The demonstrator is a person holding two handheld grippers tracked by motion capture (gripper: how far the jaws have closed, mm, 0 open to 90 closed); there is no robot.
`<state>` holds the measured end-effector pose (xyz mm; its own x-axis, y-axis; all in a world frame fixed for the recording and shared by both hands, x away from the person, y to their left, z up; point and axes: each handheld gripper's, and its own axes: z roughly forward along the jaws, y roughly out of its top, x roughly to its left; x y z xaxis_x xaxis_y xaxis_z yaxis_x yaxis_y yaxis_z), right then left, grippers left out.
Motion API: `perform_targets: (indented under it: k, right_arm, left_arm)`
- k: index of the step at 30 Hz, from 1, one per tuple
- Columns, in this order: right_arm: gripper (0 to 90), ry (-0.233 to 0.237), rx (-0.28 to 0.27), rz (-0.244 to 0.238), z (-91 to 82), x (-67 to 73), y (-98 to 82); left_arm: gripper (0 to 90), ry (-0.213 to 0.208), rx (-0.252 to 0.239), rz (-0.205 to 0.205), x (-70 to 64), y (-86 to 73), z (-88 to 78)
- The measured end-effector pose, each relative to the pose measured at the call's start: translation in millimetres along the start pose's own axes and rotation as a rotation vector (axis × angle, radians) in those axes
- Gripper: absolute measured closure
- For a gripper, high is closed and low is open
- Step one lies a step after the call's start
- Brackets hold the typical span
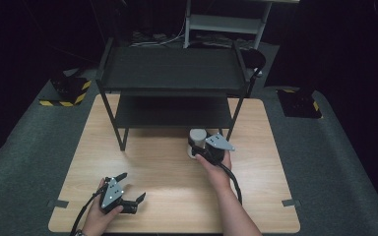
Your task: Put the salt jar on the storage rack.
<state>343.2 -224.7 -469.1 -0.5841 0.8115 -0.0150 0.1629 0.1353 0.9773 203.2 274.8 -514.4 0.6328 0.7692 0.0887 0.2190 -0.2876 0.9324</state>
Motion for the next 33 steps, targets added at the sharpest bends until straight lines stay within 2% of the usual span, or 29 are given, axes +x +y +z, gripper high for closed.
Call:
perform_targets:
  k: [8,21,33]
  right_arm:
    - [34.8,0.01,-0.018,0.011,-19.9,6.7,2.8]
    - [34.8,0.021,-0.032,0.007,-49.6,18.1,21.4]
    - [34.8,0.019,-0.045,0.002,-69.5,21.8,62.4]
  left_arm:
    - [0.5,0.003,0.001,0.0,-0.3,0.2,0.1]
    - [0.5,0.002,0.002,-0.002,-0.1,0.5,0.1]
    - [0.5,0.002,0.004,0.0,0.2,0.7,0.0]
